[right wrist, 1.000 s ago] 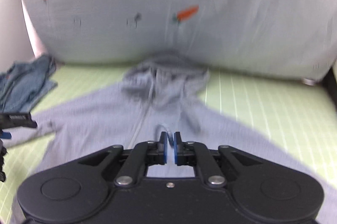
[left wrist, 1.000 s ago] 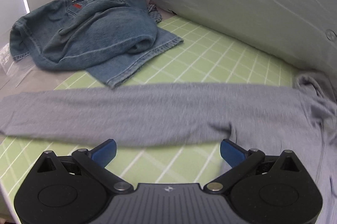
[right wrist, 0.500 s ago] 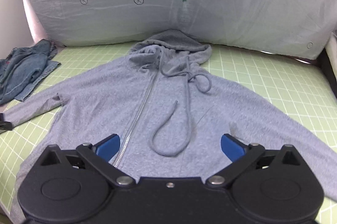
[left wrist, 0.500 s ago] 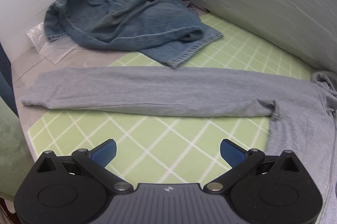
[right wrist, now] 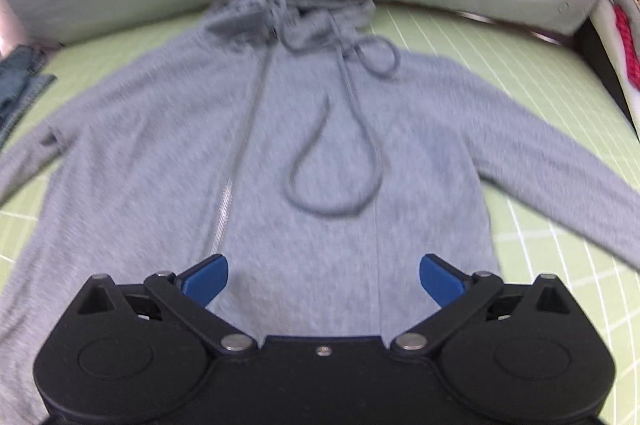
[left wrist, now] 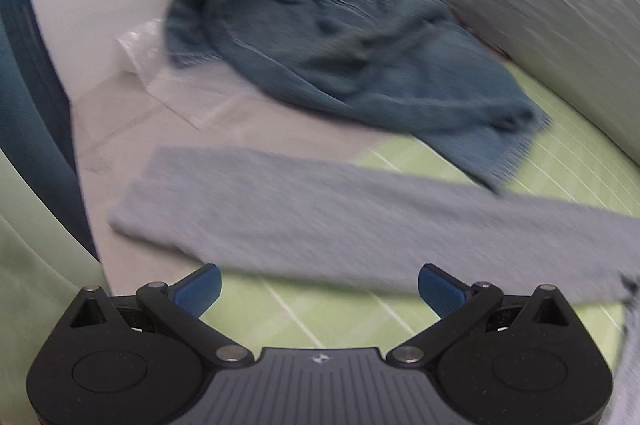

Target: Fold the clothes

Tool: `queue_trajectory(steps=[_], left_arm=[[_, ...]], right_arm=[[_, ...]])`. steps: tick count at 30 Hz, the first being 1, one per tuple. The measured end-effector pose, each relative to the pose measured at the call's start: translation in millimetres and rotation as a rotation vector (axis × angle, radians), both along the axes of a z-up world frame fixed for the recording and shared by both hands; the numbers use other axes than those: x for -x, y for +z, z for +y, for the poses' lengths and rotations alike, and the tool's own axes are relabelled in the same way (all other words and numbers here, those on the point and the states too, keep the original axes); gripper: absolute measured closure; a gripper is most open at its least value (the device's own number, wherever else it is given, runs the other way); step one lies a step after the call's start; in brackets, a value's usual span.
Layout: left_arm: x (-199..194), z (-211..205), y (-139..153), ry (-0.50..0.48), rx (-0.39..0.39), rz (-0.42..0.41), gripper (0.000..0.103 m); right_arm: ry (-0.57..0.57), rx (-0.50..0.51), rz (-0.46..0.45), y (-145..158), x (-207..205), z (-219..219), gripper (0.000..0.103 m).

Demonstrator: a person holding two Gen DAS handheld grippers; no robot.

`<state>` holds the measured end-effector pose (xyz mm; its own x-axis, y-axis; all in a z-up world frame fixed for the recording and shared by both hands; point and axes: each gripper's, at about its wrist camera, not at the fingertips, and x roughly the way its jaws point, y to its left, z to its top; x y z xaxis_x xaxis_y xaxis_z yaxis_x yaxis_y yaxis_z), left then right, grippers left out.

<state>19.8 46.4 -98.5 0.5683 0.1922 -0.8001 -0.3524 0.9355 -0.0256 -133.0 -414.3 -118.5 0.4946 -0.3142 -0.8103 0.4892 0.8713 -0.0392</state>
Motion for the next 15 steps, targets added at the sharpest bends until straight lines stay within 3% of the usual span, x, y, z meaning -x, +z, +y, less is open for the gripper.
queue_trajectory(steps=[11, 15], left_arm=[[-20, 56, -21, 0.033, -0.083, 0.045, 0.0], [-23, 66, -26, 0.054, -0.067, 0.045, 0.0]], right_arm=[[-0.092, -0.007, 0.02, -7, 8, 9, 0.0], [-0.11, -0.006, 0.03, -7, 5, 11, 0.0]])
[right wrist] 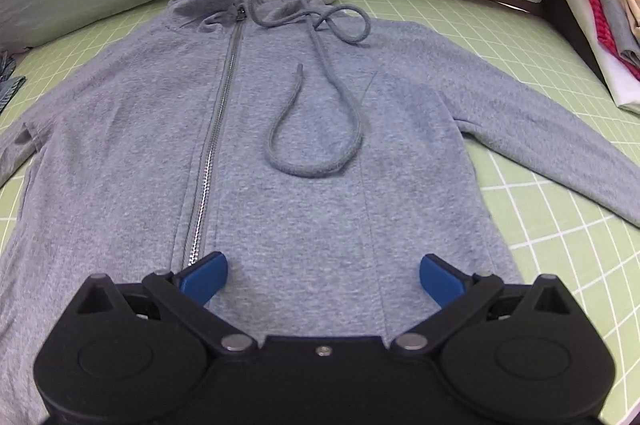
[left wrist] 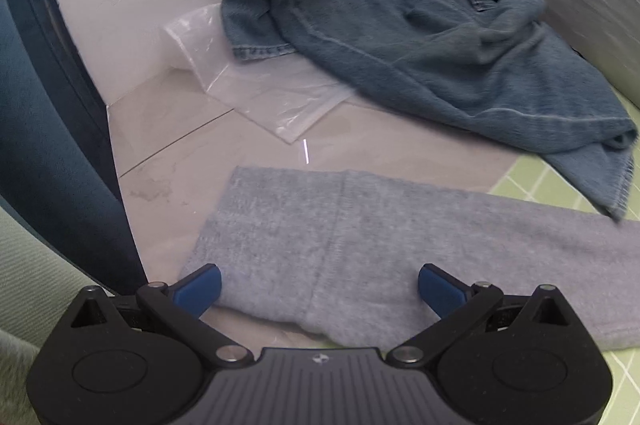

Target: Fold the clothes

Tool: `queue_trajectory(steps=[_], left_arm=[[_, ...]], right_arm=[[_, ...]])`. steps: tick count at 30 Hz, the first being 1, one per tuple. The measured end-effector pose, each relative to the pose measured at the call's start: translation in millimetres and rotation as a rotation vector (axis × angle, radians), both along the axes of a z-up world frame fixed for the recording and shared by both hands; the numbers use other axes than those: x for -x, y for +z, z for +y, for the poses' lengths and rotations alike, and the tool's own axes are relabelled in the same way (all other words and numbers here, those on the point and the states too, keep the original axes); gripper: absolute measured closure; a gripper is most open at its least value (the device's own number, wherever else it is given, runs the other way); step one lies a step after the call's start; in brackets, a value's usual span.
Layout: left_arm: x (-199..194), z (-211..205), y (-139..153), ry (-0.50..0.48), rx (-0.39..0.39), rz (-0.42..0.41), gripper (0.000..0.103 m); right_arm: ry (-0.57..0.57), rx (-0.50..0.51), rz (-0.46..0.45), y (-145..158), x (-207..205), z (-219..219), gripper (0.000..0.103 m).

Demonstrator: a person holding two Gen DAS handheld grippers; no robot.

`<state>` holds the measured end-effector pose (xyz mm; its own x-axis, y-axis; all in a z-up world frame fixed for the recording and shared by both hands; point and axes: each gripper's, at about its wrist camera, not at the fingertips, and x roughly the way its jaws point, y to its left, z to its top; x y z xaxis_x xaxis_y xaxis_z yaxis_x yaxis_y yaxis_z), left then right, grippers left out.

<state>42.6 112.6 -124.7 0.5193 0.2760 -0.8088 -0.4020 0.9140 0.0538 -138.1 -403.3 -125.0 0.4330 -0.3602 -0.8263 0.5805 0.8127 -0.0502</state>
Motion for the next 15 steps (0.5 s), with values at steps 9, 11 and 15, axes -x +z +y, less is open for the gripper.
queue_trajectory(steps=[9, 11, 15], left_arm=[[-10, 7, -2, 0.025, 0.032, -0.015, 0.0], [-11, 7, -2, 0.028, 0.035, -0.019, 0.0], [-11, 8, -2, 0.038, 0.053, -0.033, 0.002]], right_arm=[[-0.056, -0.031, 0.02, 0, -3, -2, 0.0], [-0.059, -0.036, 0.025, 0, -4, -2, 0.0], [-0.069, -0.037, 0.033, 1, -4, -1, 0.0]])
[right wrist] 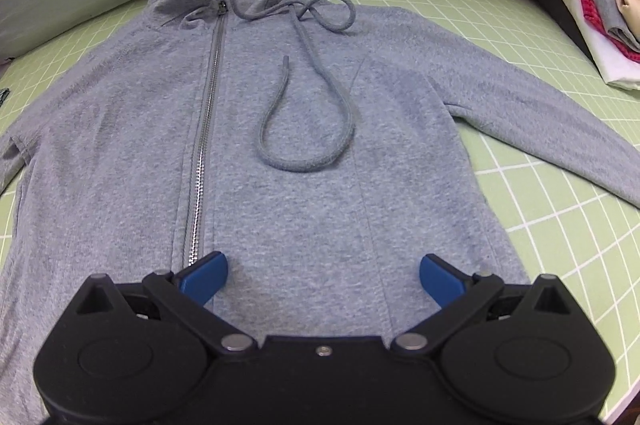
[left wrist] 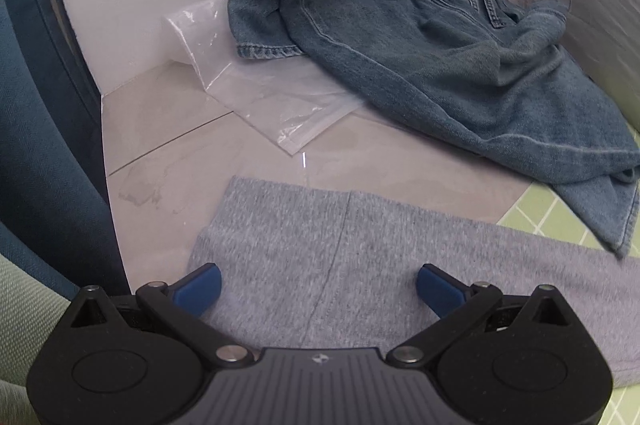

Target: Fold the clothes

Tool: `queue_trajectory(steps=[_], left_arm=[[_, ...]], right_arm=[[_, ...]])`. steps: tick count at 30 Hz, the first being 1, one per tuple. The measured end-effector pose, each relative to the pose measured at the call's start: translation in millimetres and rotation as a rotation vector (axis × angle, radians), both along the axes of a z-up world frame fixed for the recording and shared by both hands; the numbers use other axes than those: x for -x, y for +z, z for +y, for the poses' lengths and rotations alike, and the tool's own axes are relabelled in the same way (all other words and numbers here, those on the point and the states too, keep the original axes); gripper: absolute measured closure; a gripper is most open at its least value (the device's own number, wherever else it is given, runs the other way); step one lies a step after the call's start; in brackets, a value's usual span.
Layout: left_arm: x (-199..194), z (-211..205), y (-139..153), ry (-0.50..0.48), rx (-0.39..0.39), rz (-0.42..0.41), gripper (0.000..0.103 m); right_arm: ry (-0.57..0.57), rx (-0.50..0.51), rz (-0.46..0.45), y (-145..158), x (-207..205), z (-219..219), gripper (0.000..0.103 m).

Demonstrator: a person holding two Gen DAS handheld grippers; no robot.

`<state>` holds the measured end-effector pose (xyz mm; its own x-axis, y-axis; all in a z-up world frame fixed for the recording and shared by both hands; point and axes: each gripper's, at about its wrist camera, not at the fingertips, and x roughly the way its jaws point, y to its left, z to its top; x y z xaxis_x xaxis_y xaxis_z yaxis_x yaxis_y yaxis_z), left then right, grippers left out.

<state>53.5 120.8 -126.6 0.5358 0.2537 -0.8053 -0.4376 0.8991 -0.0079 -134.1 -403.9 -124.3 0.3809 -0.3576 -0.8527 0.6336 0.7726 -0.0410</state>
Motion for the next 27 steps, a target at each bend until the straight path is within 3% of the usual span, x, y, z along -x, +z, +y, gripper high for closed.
queue_trajectory(steps=[6, 9, 11, 15, 20, 27], left_arm=[[3, -8, 4, -0.06, -0.039, -0.031, 0.026], [1, -13, 9, -0.095, -0.047, -0.027, 0.054], [-2, -16, 13, -0.134, -0.028, -0.017, 0.086], [0, -26, 25, -0.167, 0.0, -0.037, 0.09], [5, -49, 44, -0.206, 0.108, -0.094, 0.091], [15, -124, 69, -0.339, 0.21, -0.15, 0.091]], right_arm=[[-0.006, -0.013, -0.002, 1, 3, 1, 0.0], [0.001, -0.017, -0.008, 1, 7, 4, 0.0], [0.006, -0.019, -0.007, 1, 7, 5, 0.0], [0.022, -0.03, 0.001, 2, 7, 3, 0.0], [0.047, -0.036, -0.006, 5, 6, -1, 0.0], [0.062, -0.009, -0.061, 19, 18, -15, 0.0]])
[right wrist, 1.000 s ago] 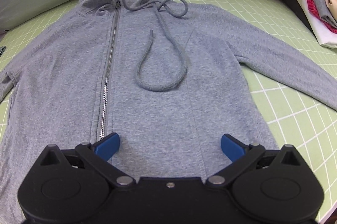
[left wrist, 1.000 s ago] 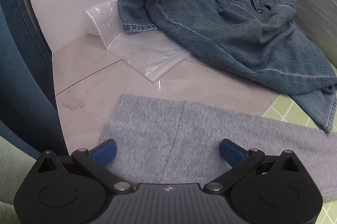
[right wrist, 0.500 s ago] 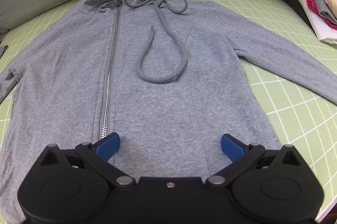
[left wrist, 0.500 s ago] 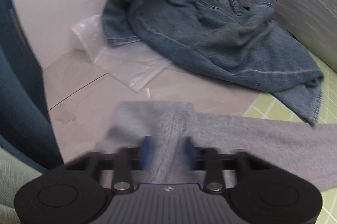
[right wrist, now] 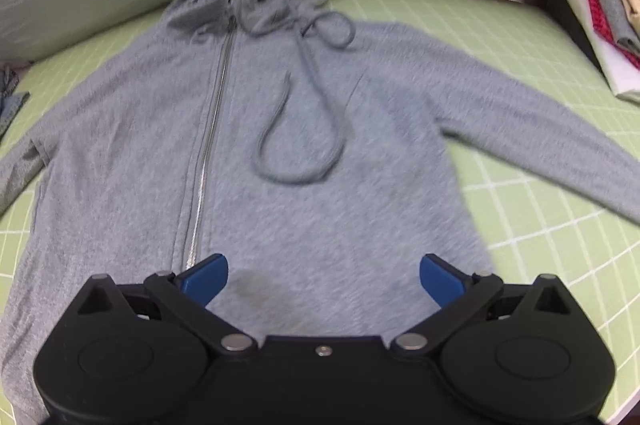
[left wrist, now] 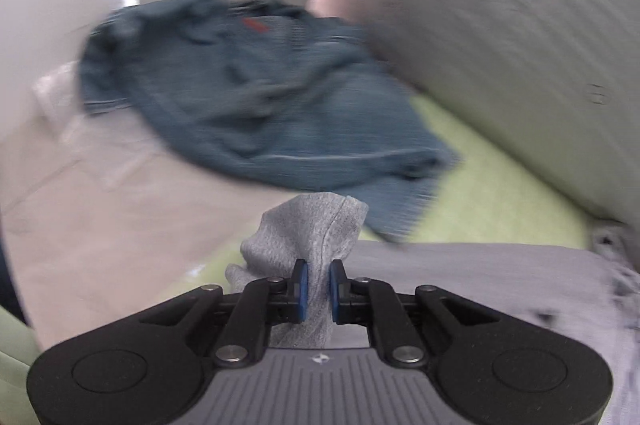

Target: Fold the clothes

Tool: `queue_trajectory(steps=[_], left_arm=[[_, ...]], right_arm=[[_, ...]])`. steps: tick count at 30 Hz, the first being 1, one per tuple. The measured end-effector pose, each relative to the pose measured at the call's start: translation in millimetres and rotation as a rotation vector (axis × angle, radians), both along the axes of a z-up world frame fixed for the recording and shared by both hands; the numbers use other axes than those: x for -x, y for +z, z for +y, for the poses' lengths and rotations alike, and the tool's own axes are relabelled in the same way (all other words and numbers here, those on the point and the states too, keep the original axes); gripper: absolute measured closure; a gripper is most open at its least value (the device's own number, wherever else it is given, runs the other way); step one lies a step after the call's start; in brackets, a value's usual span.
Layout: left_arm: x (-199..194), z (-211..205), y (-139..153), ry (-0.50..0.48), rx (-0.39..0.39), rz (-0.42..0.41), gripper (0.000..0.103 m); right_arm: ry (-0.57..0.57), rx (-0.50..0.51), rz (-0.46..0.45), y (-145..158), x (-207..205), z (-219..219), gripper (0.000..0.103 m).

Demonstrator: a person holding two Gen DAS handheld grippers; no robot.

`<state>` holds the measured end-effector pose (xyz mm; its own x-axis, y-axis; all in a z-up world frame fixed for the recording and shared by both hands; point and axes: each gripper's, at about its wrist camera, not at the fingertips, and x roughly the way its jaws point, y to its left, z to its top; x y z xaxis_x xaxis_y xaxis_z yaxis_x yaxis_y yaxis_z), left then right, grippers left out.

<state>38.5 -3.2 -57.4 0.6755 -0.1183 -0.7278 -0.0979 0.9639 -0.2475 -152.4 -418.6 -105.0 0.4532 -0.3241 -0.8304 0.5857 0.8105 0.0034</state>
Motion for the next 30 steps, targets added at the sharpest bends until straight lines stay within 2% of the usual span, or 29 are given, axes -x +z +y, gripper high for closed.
queue_trajectory(steps=[5, 11, 17, 19, 21, 23, 24, 26, 27, 30], left_arm=[[18, -69, 13, -0.111, 0.071, 0.0, 0.091], [32, -171, 26, -0.269, 0.06, -0.001, 0.091], [44, -293, 39, -0.512, 0.122, 0.003, 0.091], [53, -334, 49, -0.657, 0.164, -0.011, 0.09], [63, -367, 57, -0.786, 0.176, -0.044, 0.074], [74, -390, 62, -0.89, 0.15, -0.096, 0.02], [79, -402, 64, -0.942, 0.136, -0.123, 0.013], [83, -405, 63, -0.931, 0.034, -0.165, 0.011], [80, -403, 59, -0.898, -0.027, -0.161, 0.01], [64, -379, 38, -0.708, -0.197, -0.1, 0.008]], right_arm=[[-0.031, 0.02, -0.051, 18, 22, -31, 0.0], [-0.081, 0.025, -0.074, 27, 53, -79, 0.0], [-0.148, 0.034, -0.127, 33, 74, -133, 0.0], [-0.175, 0.034, -0.147, 33, 78, -150, 0.0], [-0.206, 0.031, -0.167, 32, 80, -166, 0.0], [-0.233, 0.031, -0.185, 31, 80, -181, 0.0], [-0.24, 0.034, -0.193, 30, 77, -186, 0.0], [-0.254, 0.04, -0.209, 30, 70, -197, 0.0], [-0.259, 0.043, -0.216, 29, 66, -202, 0.0], [-0.232, 0.044, -0.214, 28, 46, -205, 0.0]])
